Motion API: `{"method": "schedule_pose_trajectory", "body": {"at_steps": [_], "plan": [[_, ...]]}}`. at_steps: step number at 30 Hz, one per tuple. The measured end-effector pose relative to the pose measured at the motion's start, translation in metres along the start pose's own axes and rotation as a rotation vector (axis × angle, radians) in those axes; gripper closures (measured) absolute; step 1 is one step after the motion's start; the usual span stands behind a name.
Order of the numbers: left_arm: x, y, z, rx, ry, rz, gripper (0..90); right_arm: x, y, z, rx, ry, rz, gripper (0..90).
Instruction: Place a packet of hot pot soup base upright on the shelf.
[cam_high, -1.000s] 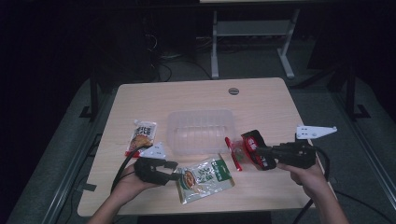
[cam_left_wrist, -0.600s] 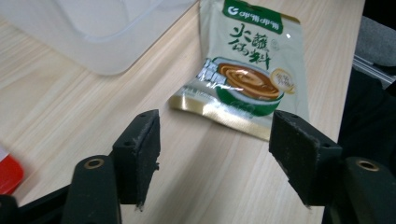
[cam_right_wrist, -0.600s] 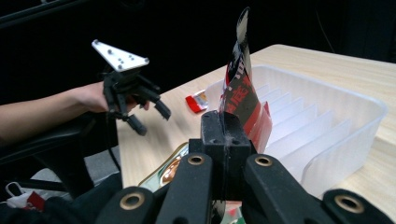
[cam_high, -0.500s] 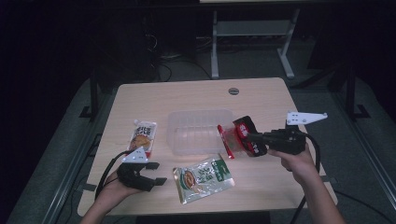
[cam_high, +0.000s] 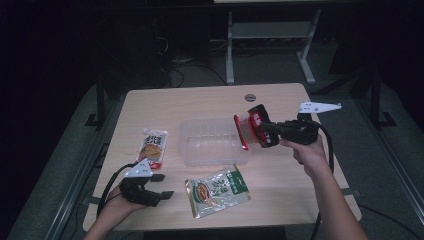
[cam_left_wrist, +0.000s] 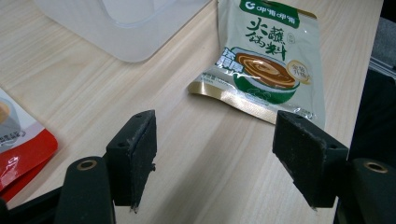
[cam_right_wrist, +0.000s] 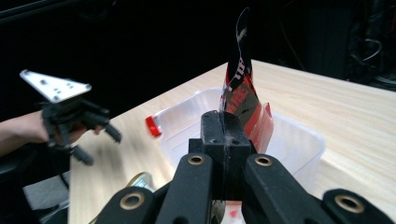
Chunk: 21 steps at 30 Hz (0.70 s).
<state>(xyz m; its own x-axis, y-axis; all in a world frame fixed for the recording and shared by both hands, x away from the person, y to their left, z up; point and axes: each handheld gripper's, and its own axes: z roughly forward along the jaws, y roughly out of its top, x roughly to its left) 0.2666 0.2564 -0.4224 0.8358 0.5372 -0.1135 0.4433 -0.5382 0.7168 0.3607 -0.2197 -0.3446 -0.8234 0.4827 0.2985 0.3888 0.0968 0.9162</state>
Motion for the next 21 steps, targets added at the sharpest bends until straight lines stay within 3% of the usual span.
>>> {"method": "schedule_pose_trajectory", "body": {"at_steps": [10, 21], "plan": [[0.0041, -0.0021, -0.0012, -0.004, 0.006, -0.018, 30.3, -0.0083, 0.0033, 0.0087, 0.008, -0.057, 0.017, 90.0], [0.0063, -0.0029, -0.0010, 0.003, 0.008, -0.025, 30.3, -0.0084, 0.0046, 0.0094, 0.006, -0.080, 0.028, 90.0]]}}
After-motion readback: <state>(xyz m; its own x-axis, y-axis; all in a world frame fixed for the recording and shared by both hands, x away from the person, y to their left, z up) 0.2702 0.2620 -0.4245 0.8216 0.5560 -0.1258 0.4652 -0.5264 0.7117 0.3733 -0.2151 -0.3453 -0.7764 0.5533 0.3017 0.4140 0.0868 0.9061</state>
